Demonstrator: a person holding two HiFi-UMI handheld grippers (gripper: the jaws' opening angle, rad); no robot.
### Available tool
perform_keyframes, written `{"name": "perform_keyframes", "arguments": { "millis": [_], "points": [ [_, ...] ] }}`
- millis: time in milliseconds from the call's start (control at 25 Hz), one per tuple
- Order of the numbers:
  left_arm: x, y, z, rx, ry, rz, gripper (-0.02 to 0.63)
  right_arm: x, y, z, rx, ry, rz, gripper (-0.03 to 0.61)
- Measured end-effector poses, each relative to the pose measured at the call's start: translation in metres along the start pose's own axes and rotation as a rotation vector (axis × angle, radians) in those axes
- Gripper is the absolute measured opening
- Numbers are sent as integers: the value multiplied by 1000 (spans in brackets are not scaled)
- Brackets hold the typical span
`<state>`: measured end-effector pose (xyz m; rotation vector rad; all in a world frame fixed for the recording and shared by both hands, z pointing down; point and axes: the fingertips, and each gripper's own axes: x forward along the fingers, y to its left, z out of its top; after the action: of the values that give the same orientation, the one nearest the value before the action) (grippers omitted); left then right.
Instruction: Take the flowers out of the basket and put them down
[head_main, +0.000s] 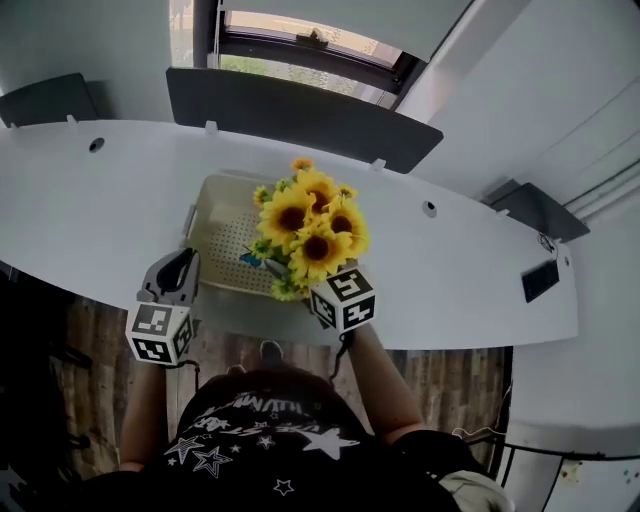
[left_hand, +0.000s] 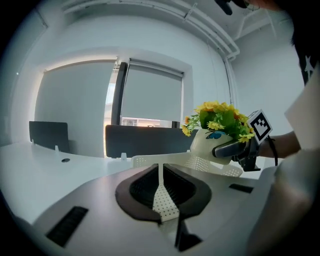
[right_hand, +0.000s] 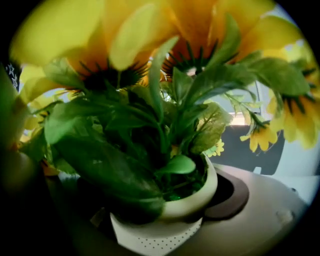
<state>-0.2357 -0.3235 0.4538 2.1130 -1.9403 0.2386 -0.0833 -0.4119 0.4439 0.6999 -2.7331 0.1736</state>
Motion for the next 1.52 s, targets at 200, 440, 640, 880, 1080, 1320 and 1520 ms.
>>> {"name": "perform_keyframes", "arguments": {
  "millis": [200,440,640,880,1080,1320,1520],
  "points": [
    [12,-23,-1,11,4,-124,17,-42,-12,-14,54,1,-146,534],
    [23,-53,-4,25,-1,-251,17,-97,-21,-38,122,-8,-333,534],
    [22,-81,-6,31,-1,-304,17,-144,-43,-62,168,2,-452,534],
    [23,-89,-17,46,23,-308,17,-149,-58,-77,159,-2,-499,534],
    [37,-103,-27,68,17,-293,17,-143,-77,-96,147,-16,-466,534],
    [51,-153,-10,64,27,-240,17,-166,-122,-99,138,-8,-398,534],
    [65,-187,-8,66,42,-227,17,-175,-153,-115,139,9,-365,534]
  ]
}}
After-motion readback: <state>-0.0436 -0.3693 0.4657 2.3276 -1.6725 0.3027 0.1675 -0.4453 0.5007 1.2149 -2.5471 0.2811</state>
